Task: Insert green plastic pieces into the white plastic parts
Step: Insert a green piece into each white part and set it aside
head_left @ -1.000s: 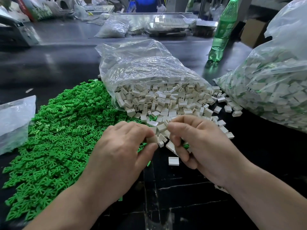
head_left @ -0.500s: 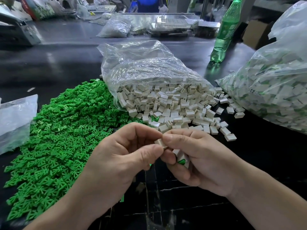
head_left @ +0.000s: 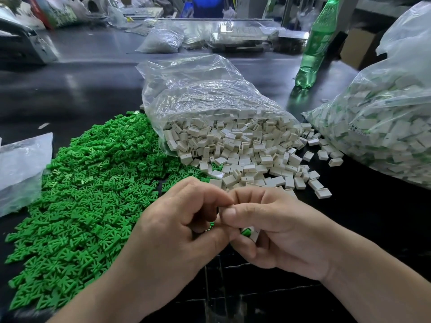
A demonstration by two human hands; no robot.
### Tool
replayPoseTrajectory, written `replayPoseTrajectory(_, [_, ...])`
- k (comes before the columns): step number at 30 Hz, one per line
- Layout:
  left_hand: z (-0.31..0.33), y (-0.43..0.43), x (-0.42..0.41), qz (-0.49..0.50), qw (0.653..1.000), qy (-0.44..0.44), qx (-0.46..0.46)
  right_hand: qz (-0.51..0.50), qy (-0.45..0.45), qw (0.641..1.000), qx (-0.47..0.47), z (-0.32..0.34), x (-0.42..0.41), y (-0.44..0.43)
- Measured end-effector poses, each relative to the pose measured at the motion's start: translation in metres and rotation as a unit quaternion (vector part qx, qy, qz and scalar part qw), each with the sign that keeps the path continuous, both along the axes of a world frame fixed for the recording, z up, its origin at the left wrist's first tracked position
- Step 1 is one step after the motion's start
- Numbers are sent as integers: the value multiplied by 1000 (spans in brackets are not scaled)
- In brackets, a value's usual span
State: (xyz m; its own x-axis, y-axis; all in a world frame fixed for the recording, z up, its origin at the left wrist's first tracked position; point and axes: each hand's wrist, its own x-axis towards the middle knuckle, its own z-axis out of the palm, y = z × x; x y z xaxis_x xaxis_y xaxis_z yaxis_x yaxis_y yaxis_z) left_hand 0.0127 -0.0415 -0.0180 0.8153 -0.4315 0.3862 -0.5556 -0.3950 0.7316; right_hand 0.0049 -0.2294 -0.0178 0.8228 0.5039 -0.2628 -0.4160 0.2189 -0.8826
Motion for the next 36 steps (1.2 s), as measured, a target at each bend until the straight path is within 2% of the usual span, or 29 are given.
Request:
replayPoseTrajectory(3, [0,-1,-1,31,999,-9,16,-21,-8,1000,-7,-1,0,2])
replayPoseTrajectory(7, [0,6,2,25,999,28,32,-72,-22,997,-16,-2,3,1])
replayPoseTrajectory(10, [0,23,13,69,990,23,122,-117,-29,993,1,-1,6,-2])
replayPoseTrajectory(13, [-4,34,23,132,958,-10,254,-154,-32,987,-4,-1,8,-5])
replayPoseTrajectory(18, [-7,32,25,114,930,-11,349,-186,-14,982,-28,-6,9,-3])
replayPoseTrajectory(23, [-6,27,22,111,930,-43,348,-189,-6,981,-42,-10,9,-4])
replayPoseTrajectory(26, [-3,22,18,66,940,-47,332,-185,-12,982,-46,-10,10,-4])
replayPoseTrajectory(29, [-7,12,15,27,933,-84,348,-191,-8,980,-51,-10,10,-3])
replayPoseTrajectory(36, [-14,8,20,29,928,-151,340,-197,-4,978,-66,-11,11,-3])
